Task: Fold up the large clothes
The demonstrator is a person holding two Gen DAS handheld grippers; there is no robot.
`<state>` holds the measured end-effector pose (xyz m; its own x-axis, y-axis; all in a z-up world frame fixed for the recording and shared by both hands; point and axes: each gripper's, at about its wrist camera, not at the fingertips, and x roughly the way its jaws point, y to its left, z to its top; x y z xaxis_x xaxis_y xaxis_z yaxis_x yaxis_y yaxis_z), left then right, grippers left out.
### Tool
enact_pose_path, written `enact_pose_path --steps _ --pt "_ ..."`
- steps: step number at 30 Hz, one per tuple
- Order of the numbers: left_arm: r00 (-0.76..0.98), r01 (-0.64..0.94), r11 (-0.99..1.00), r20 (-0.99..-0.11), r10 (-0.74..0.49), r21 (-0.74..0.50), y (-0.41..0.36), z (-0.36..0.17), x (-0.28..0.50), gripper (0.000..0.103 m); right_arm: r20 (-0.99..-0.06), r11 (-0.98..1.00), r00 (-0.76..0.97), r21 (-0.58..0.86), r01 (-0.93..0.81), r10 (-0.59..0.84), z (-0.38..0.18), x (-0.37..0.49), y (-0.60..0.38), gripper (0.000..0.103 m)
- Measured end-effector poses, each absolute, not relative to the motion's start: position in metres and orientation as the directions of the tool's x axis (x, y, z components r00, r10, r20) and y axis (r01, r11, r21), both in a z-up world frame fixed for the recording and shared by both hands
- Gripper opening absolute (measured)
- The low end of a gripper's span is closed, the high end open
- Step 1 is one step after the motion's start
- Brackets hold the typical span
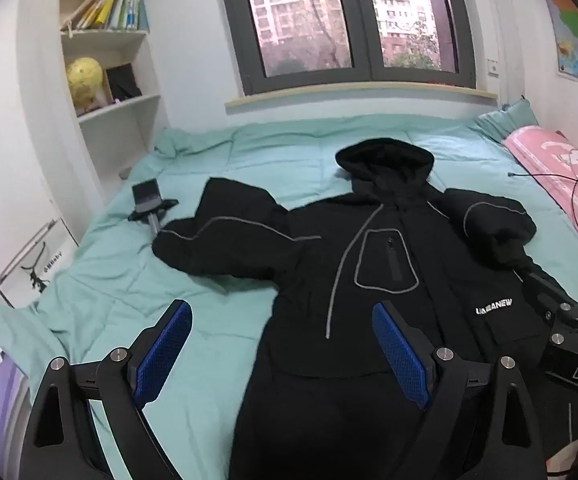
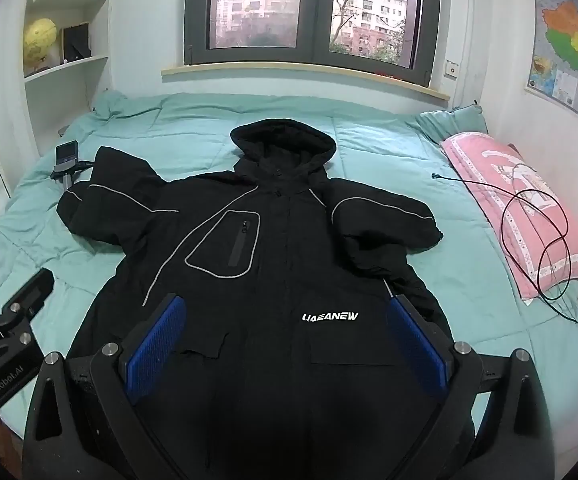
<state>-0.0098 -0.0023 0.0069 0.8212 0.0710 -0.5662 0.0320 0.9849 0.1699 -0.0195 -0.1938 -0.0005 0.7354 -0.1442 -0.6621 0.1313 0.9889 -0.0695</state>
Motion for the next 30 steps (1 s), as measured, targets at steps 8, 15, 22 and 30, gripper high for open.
enact_pose_path --steps 8,15,22,30 --pt "0.821 0.049 0.987 -0.568 0.047 0.152 -0.001 0.006 -0.012 0.092 -0.665 0.99 0.734 -0.068 0.124 -0.138 -0.001 -0.021 -0.191 0.101" --pt "0.82 0.068 0.989 -0.571 0.02 0.132 -0.001 0.003 -0.013 0.092 -0.669 0.99 0.73 -0.076 0.12 -0.14 -0.003 -0.021 -0.188 0.101" --pt "0.794 0.076 0.993 -0.607 -0.006 0.089 0.009 -0.005 -0.003 0.092 -0.673 0.99 0.726 -0.079 0.118 -0.14 -0.006 -0.016 -0.185 0.101" --pt "0.766 0.058 0.997 -0.643 -0.015 0.046 0.038 -0.021 0.02 0.092 -0.68 0.99 0.719 -0.097 0.104 -0.142 -0.01 -0.002 -0.169 0.101"
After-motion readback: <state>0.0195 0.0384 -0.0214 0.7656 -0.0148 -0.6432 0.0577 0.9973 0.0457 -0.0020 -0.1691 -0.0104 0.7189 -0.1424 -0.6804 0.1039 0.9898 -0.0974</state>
